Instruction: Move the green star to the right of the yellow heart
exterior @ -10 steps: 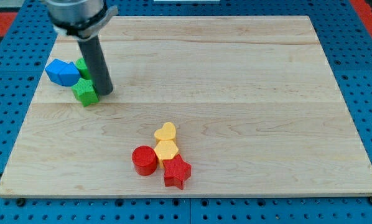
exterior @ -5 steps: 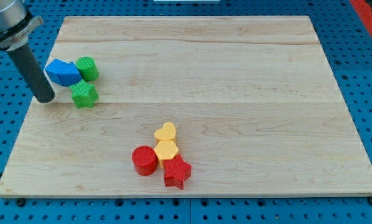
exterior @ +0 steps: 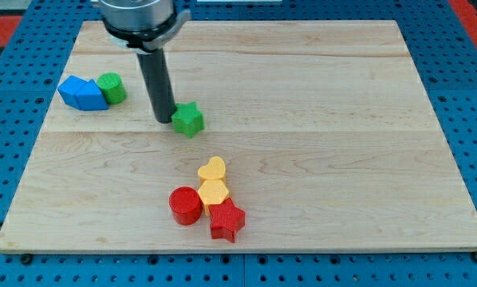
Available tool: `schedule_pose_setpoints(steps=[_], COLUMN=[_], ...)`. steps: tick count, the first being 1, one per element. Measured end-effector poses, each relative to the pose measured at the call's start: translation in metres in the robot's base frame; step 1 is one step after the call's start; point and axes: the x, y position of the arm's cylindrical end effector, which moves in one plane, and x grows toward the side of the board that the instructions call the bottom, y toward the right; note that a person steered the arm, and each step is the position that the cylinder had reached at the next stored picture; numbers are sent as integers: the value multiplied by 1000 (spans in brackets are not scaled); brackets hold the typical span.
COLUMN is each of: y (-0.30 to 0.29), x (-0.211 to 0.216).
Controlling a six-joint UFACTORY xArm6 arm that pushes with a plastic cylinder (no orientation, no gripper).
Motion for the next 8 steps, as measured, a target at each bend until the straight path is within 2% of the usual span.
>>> schedule_pose_setpoints(steps=[1,3,5,6,7,8], y=[42,60,77,109,126,144], x=[-4,19,-27,-2,48,60])
